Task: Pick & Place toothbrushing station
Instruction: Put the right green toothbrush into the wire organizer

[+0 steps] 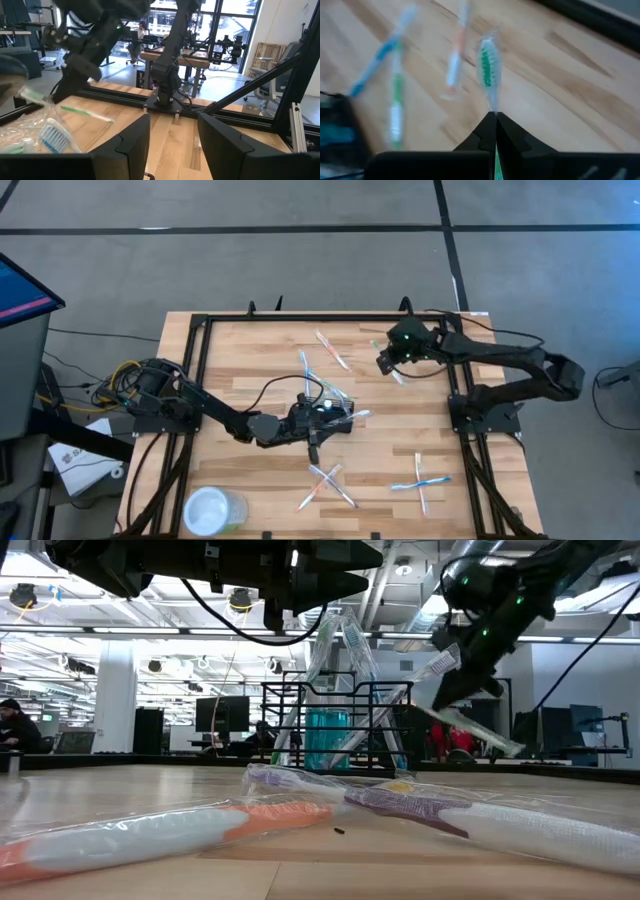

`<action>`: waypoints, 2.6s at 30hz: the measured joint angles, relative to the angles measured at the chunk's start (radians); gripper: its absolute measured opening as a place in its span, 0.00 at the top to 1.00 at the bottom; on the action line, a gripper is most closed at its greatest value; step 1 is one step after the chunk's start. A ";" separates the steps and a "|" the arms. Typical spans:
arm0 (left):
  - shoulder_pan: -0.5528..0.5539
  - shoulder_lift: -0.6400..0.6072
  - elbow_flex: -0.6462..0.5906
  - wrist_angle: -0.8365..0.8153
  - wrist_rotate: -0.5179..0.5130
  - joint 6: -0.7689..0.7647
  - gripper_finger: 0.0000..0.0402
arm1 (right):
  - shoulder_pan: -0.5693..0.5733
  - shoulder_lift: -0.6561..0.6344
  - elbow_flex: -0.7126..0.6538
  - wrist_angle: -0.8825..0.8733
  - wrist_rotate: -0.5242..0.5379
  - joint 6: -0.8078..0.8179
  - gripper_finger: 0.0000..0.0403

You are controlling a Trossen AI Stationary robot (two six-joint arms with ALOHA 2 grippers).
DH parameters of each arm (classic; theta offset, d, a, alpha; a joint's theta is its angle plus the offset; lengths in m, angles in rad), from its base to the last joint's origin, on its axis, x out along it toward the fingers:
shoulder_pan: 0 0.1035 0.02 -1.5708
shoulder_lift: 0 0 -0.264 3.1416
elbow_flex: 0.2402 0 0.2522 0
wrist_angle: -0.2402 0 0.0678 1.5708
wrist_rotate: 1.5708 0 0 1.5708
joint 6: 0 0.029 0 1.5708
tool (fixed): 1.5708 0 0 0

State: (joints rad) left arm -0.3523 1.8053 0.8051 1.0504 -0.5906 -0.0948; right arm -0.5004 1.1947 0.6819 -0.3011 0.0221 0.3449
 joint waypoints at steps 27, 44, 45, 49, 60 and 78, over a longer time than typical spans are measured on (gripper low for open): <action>0.003 0.000 0.000 0.016 -0.038 0.000 0.60 | 0.305 -0.153 0.001 0.357 -0.080 -0.071 1.00; 0.047 -0.054 0.000 0.067 -0.009 -0.014 0.60 | 0.516 -0.161 0.001 0.573 -0.127 -0.135 1.00; 0.052 -0.066 0.000 0.067 0.009 -0.007 0.60 | 0.528 -0.161 0.001 0.589 -0.127 -0.138 1.00; 0.077 -0.106 0.000 0.067 0.084 0.008 0.60 | 0.575 -0.161 0.001 0.632 -0.117 -0.162 1.00; 0.129 -0.126 0.000 0.075 0.232 0.008 0.60 | 0.618 -0.046 0.000 0.811 -0.102 -0.172 1.00; 0.164 -0.126 0.000 0.119 0.265 0.012 0.60 | 0.618 0.022 0.018 0.881 -0.103 -0.161 1.00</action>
State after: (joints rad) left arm -0.1883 1.6798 0.8051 1.1693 -0.3260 -0.0830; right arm 0.1177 1.2171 0.6996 0.5800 -0.0807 0.1837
